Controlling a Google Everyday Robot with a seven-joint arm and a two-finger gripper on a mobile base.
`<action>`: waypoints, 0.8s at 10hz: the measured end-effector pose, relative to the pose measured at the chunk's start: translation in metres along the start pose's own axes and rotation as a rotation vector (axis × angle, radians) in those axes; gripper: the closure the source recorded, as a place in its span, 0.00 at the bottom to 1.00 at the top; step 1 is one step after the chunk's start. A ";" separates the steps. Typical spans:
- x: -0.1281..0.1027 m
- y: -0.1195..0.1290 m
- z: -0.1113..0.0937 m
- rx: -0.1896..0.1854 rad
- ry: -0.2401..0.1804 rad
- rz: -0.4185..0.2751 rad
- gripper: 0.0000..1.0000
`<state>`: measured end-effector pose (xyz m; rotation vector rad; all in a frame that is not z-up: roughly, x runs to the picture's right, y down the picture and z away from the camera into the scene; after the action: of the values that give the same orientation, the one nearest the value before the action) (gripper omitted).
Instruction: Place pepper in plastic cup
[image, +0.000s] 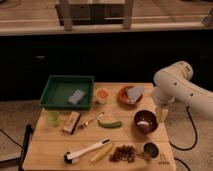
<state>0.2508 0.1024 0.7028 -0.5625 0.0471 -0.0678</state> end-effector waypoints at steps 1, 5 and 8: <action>-0.004 -0.001 0.000 0.002 -0.001 -0.004 0.20; -0.006 -0.006 0.006 0.005 -0.013 -0.002 0.20; -0.013 -0.011 0.012 0.006 -0.030 0.009 0.20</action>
<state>0.2382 0.0999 0.7191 -0.5570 0.0202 -0.0506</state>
